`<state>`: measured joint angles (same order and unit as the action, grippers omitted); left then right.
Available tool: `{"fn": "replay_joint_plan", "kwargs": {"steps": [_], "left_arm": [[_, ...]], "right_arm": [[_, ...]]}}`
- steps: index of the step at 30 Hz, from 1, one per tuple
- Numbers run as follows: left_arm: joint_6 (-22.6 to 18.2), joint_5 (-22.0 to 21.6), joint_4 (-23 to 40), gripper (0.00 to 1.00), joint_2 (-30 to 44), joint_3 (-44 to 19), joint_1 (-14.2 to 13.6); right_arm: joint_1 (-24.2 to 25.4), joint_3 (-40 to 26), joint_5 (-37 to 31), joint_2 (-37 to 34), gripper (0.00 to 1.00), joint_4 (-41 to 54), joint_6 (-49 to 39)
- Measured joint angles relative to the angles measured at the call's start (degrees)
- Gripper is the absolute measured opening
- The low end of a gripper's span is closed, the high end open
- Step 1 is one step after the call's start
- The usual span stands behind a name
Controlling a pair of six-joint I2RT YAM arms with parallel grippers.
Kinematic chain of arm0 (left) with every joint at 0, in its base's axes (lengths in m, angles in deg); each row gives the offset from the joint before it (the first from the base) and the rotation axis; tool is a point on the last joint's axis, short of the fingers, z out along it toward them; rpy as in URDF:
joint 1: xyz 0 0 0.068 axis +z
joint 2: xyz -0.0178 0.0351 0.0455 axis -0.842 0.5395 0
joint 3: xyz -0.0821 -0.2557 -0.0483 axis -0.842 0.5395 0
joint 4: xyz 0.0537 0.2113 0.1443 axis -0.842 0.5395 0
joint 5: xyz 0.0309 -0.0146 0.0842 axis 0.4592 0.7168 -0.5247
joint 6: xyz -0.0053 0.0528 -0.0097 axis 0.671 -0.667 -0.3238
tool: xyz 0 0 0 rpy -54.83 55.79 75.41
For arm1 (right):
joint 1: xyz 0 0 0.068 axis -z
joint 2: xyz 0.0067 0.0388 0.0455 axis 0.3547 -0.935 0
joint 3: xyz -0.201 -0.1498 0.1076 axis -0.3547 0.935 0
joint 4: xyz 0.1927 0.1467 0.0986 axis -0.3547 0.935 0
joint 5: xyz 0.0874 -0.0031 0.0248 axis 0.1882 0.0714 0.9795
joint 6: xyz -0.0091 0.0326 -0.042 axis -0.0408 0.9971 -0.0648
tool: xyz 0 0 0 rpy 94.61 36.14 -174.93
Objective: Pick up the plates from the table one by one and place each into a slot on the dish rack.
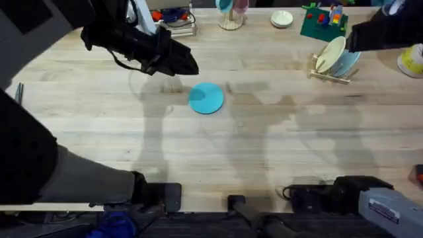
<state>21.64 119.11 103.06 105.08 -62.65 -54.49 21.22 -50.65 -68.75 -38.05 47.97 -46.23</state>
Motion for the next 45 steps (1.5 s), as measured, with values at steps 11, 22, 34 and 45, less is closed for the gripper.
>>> {"fn": "replay_joint_plan", "kwargs": {"steps": [11, 22, 34, 45], "left_arm": [[-1.3, 0.4, 0.4, 0.041, 0.3, 0.0, 0.1], [-3.6, 0.2, 0.2, 0.042, 6.8, 0.0, 0.1], [-5.6, -1.8, -4.6, 0.043, 19.4, 0.0, 0.1], [-5.9, 0.2, -6.6, 0.043, 25.4, -0.1, 0.4]], "right_arm": [[0.0, 0.0, 0.0, 0.0, 0.993, 0.0, 0.0], [0.0, 0.0, 0.0, 0.0, 0.995, 0.0, 0.0], [0.0, 0.0, 0.0, 0.0, 0.993, 0.0, 0.0], [0.0, 0.0, 0.0, 0.0, 0.994, 0.0, 0.0]]}}
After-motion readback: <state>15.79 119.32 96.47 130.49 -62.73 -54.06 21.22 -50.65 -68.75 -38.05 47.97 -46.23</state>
